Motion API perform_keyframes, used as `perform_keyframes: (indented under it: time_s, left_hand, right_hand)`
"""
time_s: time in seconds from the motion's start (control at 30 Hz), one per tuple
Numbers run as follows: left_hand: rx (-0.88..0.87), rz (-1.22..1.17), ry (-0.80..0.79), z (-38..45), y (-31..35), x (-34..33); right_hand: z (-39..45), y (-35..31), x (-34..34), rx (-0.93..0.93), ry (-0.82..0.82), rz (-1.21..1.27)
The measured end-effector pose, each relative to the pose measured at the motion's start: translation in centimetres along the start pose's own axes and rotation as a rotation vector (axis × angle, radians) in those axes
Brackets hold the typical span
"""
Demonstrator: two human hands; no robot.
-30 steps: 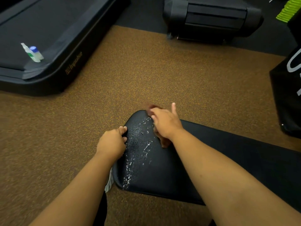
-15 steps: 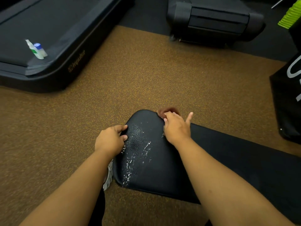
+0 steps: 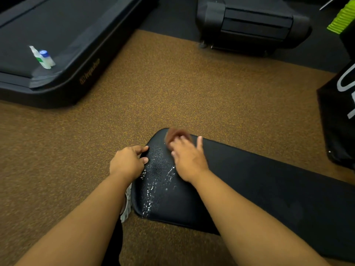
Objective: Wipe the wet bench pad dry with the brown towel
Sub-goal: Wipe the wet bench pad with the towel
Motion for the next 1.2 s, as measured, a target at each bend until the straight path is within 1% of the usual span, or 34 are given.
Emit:
perform_keyframes:
  time_s: [0.03, 0.07, 0.1, 0.13, 0.17, 0.2, 0.27, 0.3, 0.33, 0.4, 0.43, 0.47, 0.5, 0.53, 0.6, 0.63, 0.67, 0.7, 0.73, 0.77, 0.83, 0.87, 0.9, 0.93, 0.97, 1.03, 1.07, 1.1, 1.13, 1.2]
  left_hand:
    - [-0.003, 0.01, 0.003, 0.0, 0.0, 0.0]
    - [-0.004, 0.018, 0.004, 0.1, -0.1, 0.0]
    - [-0.006, 0.02, 0.003, 0.0, -0.2, 0.0]
    - [-0.009, 0.018, 0.001, 0.0, -0.2, 0.0]
    - [-0.013, 0.016, 0.0, 0.0, -0.2, -0.1]
    - [-0.018, 0.017, 0.001, 0.0, -0.2, -0.1]
    - [-0.019, 0.02, 0.001, 0.0, -0.2, -0.1]
    - [-0.013, 0.02, -0.001, 0.0, -0.1, -0.1]
    - [-0.005, 0.019, -0.005, 0.1, -0.1, -0.1]
    - [0.002, 0.022, -0.004, 0.0, 0.0, -0.1]
    - [-0.002, 0.025, -0.001, 0.1, -0.1, 0.0]
    - [-0.01, 0.029, 0.002, 0.1, -0.1, 0.0]
    - [-0.016, 0.031, -0.002, 0.1, -0.2, 0.0]
    - [-0.019, 0.028, -0.008, 0.1, -0.2, 0.0]
    - [-0.018, 0.022, -0.014, 0.1, -0.2, 0.0]
    - [-0.018, 0.026, -0.015, 0.0, -0.2, 0.1]
    - [-0.02, 0.031, -0.016, 0.0, -0.1, 0.0]
    - [-0.021, 0.035, -0.014, 0.0, -0.1, 0.0]
    - [-0.018, 0.035, -0.013, -0.1, -0.1, 0.0]
    - [-0.015, 0.036, -0.011, -0.1, 0.0, 0.0]
    - [-0.015, 0.036, -0.015, -0.1, 0.0, 0.1]
    - [-0.016, 0.033, -0.018, -0.1, -0.1, 0.1]
    - [-0.016, 0.028, -0.019, -0.1, -0.1, 0.1]
    - [-0.013, 0.023, -0.02, -0.1, -0.1, 0.1]
    - [-0.009, 0.02, -0.02, -0.1, 0.0, 0.1]
    - [-0.001, 0.016, -0.025, -0.2, 0.0, 0.0]
    - [0.003, 0.012, -0.022, -0.2, 0.0, 0.0]
    - [0.005, 0.009, -0.016, -0.2, 0.0, 0.0]
    - [0.008, 0.008, -0.012, -0.2, 0.1, 0.0]
    - [0.005, 0.016, -0.013, -0.2, 0.2, 0.1]
  right_hand:
    - [-1.0, 0.1, -0.1, 0.148, -0.054, 0.008]
    - [-1.9, 0.7, 0.2, 0.253, -0.088, 0.029]
    - [-2.4, 1.7, 0.6, 0.3, -0.089, 0.04]
    - [-2.3, 2.7, 0.8, 0.294, -0.058, 0.027]
    - [-1.9, 3.5, 0.8, 0.242, -0.01, 0.003]
    - [-1.2, 3.9, 0.8, 0.14, 0.025, -0.024]
    - [-0.1, 2.9, 0.8, -0.094, 0.066, -0.045]
    - [0.0, 1.6, 0.8, -0.142, 0.068, -0.036]
    - [-0.3, 0.5, 0.6, -0.113, 0.047, -0.028]
    - [-2.2, -0.9, 0.4, 0.127, -0.056, -0.01]
    - [-3.4, -0.6, 0.5, 0.248, -0.102, 0.005]
    - [-4.3, 0.4, 0.8, 0.325, -0.123, 0.021]
    - [-4.6, 1.6, 0.9, 0.349, -0.113, 0.025]
    - [-4.2, 2.9, 1.0, 0.322, -0.071, 0.022]
    - [-2.9, 4.0, 0.9, 0.128, 0.009, -0.003]
    - [-2.5, 3.4, 1.0, 0.021, 0.034, -0.01]
    - [-2.5, 2.4, 1.0, -0.042, 0.042, -0.003]
    - [-3.0, 1.2, 0.9, -0.046, 0.027, 0.013]
    - [-3.9, 0.3, 0.5, 0.015, -0.014, 0.035]
    - [-5.2, -0.1, 0.1, 0.122, -0.069, 0.053]
    - [-7.7, 1.0, 0.1, 0.319, -0.164, 0.074]
    - [-8.1, 2.3, 0.2, 0.371, -0.158, 0.069]
    - [-7.9, 3.6, 0.3, 0.38, -0.11, 0.053]
    - [-7.2, 4.6, 0.4, 0.336, -0.048, 0.033]
    - [-6.3, 4.8, 0.6, 0.233, 0.008, 0.011]
    - [-5.1, 3.5, 0.8, -0.002, 0.05, -0.014]
    - [-5.2, 2.3, 0.6, -0.056, 0.057, -0.003]
    - [-5.9, 1.1, 0.2, -0.04, 0.038, 0.011]
    - [-7.0, 0.0, -0.1, 0.052, -0.01, 0.032]
    - [-10.0, -0.1, -0.2, 0.313, -0.1, 0.085]
Point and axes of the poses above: each hand's wrist, its own z-axis towards the middle knuckle, its own x-axis out of the back of the hand, y = z × x, the point moved 1 cm from there along z, towards the middle knuckle, and after that the axes turned 10 degrees about -x, right-handed, at the moved point
